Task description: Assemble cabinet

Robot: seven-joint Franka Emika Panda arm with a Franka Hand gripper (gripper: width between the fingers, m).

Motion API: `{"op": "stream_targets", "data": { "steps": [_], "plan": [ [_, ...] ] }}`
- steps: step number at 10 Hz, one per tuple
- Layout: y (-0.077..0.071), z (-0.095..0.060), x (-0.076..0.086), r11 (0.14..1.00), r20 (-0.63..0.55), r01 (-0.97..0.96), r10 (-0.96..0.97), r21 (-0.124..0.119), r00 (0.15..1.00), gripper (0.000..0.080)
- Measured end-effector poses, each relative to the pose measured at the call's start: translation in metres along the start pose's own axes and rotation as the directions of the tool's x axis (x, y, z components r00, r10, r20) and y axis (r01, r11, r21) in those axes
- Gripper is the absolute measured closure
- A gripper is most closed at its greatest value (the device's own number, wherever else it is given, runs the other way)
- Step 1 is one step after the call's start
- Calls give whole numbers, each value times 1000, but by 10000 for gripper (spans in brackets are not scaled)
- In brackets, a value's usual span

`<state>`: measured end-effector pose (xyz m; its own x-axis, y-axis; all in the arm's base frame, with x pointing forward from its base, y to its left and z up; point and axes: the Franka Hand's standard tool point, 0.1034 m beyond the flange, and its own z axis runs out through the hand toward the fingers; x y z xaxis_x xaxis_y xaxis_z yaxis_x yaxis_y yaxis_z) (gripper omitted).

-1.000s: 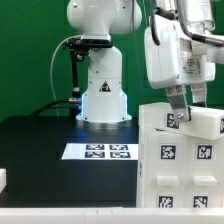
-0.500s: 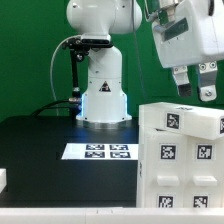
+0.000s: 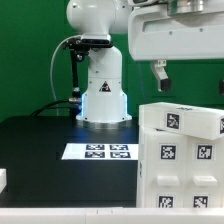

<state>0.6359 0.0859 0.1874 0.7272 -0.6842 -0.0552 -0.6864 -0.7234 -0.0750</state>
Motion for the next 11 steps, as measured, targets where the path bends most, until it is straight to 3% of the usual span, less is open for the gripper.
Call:
{"op": "stream_targets", "data": {
  "steps": [4, 5, 6, 7, 11],
  "plan": [
    [4, 2, 4, 980, -15, 200, -200, 2, 980, 3],
    [4, 1, 7, 934, -29, 357, -357, -4, 934, 3],
    [1, 2, 10, 833, -55, 553, -553, -10, 831, 3],
    [-3, 6, 4, 729, -51, 684, -684, -18, 728, 3],
    [2, 7, 9, 560, -41, 828, -829, -41, 558, 3]
  ]
}}
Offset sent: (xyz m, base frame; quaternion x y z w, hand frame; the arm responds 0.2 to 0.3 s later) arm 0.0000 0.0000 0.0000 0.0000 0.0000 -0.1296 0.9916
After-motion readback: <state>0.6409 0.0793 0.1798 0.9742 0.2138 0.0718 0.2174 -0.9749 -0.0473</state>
